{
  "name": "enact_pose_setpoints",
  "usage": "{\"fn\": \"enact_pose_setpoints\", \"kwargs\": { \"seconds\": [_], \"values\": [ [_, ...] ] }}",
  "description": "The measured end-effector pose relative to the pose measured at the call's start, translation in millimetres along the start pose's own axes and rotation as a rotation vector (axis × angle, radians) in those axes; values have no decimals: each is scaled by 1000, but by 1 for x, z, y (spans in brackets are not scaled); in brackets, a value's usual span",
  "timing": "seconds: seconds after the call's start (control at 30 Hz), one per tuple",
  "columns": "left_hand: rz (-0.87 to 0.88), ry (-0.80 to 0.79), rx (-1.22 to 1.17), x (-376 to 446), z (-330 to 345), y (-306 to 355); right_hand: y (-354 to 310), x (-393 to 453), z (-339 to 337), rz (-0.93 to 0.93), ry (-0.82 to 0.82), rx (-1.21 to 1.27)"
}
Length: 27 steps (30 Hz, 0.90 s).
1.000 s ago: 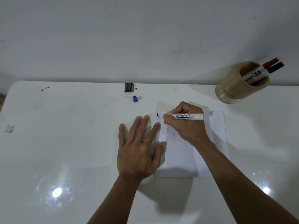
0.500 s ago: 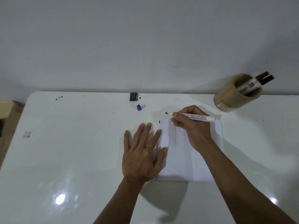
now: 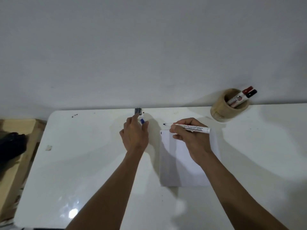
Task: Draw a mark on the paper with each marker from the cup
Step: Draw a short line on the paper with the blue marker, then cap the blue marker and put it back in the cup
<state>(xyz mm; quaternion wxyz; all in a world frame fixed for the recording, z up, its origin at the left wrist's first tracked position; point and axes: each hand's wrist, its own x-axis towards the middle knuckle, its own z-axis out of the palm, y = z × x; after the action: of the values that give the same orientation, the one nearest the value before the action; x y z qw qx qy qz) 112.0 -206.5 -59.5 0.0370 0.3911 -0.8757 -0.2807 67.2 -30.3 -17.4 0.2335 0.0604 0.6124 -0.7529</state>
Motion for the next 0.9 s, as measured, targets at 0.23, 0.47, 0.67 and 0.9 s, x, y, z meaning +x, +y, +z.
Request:
{"fn": "enact_pose_setpoints", "kwargs": {
  "seconds": [0.23,0.47,0.67,0.9],
  "values": [
    [-53,27,-249,-3,-10,7,-15,-10,5,-24,13,-36],
    [-317,-313,-1109,-53,-59,35,-40,-38,28,-145,35,-58],
    [-328,-395,-1286,-80,-95,31,-50,-77,49,-208,43,-95],
    [-305,-474,-1318,-94,-116,14,-41,-111,63,-243,95,-78]
  ]
}}
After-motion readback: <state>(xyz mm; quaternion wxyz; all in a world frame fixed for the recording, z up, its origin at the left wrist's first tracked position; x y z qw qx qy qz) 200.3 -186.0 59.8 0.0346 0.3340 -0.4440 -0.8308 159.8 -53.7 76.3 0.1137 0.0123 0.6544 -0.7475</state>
